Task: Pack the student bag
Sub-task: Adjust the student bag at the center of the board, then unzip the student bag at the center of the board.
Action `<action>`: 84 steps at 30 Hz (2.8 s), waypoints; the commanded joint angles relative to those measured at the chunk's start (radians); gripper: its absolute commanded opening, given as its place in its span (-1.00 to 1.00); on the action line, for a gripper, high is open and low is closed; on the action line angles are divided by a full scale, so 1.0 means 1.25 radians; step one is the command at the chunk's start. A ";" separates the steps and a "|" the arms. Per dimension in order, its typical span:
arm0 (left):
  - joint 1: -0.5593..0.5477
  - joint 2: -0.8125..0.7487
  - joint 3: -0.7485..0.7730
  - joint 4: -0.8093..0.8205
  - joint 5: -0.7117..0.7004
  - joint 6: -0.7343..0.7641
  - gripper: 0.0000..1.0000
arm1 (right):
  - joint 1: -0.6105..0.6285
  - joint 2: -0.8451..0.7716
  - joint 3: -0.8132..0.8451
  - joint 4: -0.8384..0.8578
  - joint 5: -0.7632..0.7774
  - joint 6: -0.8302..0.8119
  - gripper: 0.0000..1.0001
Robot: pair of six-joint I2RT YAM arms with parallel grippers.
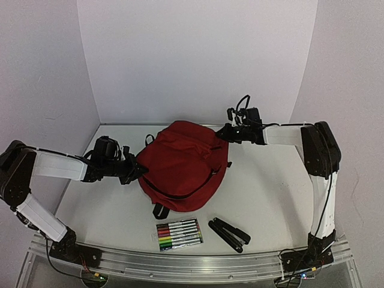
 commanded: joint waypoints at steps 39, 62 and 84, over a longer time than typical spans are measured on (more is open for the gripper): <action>0.082 -0.052 0.145 -0.215 -0.079 0.194 0.67 | 0.373 -0.588 -0.368 -0.287 0.309 0.057 0.24; -0.009 0.002 -0.054 0.099 -0.026 -0.007 0.11 | 0.444 -0.310 -0.217 -0.246 0.293 0.087 -0.41; -0.006 -0.089 -0.189 0.032 -0.122 0.018 -1.00 | 0.353 -0.273 -0.051 -0.305 0.479 0.037 -1.00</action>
